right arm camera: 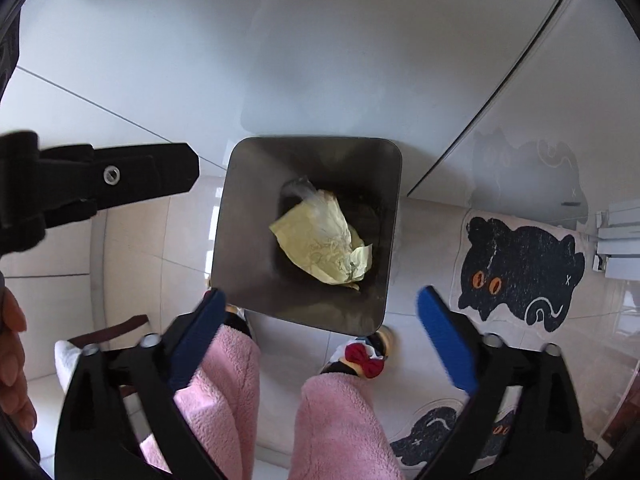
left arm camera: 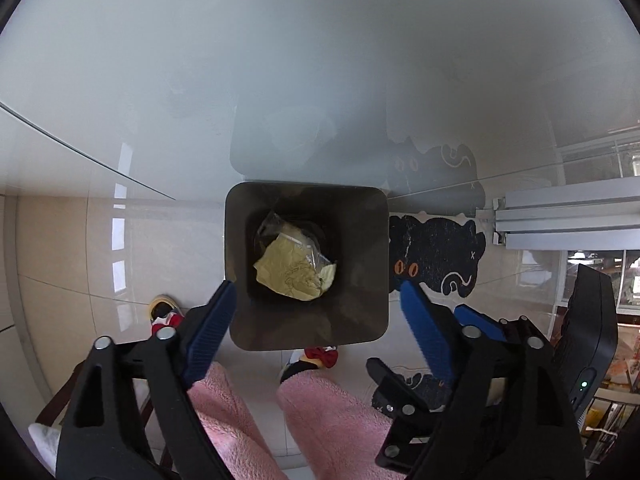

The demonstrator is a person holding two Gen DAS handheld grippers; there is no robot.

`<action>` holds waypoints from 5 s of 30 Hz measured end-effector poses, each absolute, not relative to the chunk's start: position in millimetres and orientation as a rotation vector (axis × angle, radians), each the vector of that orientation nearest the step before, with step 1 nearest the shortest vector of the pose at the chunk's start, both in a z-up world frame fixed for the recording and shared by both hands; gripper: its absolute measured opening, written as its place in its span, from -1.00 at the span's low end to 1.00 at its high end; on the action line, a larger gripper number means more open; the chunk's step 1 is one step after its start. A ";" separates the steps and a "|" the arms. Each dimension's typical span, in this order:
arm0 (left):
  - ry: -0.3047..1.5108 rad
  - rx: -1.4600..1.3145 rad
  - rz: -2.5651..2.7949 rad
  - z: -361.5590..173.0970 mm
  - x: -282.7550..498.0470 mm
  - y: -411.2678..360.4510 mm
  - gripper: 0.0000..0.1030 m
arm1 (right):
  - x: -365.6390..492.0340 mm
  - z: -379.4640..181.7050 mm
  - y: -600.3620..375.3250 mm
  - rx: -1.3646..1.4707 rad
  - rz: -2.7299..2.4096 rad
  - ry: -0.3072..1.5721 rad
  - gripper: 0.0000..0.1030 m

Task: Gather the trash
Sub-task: 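Carry both bags down over the floor bin and open both tools, then move both tools back up over the counter, then grasp the white plastic wrapper with the left tool while the right tool grasps the medicine box, then lower the wrapper and medicine box into the floor bin and open both tools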

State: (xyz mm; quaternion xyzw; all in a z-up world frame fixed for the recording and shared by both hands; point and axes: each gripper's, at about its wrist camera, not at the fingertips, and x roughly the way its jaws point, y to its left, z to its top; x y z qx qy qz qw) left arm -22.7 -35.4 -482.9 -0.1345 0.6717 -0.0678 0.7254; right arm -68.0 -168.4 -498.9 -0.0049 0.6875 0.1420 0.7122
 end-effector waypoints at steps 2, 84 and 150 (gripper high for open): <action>1.469 -0.290 -0.144 -469.1 -25.2 -35.3 0.84 | -69.6 -485.9 -174.2 0.008 0.314 1.521 0.94; 0.985 -0.071 -0.499 -200.0 48.4 -15.4 -1.00 | 100.9 -151.2 -155.1 0.148 0.038 1.132 0.78; 1.268 -0.143 -0.226 -316.6 -86.7 -24.7 -1.00 | -88.3 -328.3 -215.3 0.166 0.413 1.582 0.19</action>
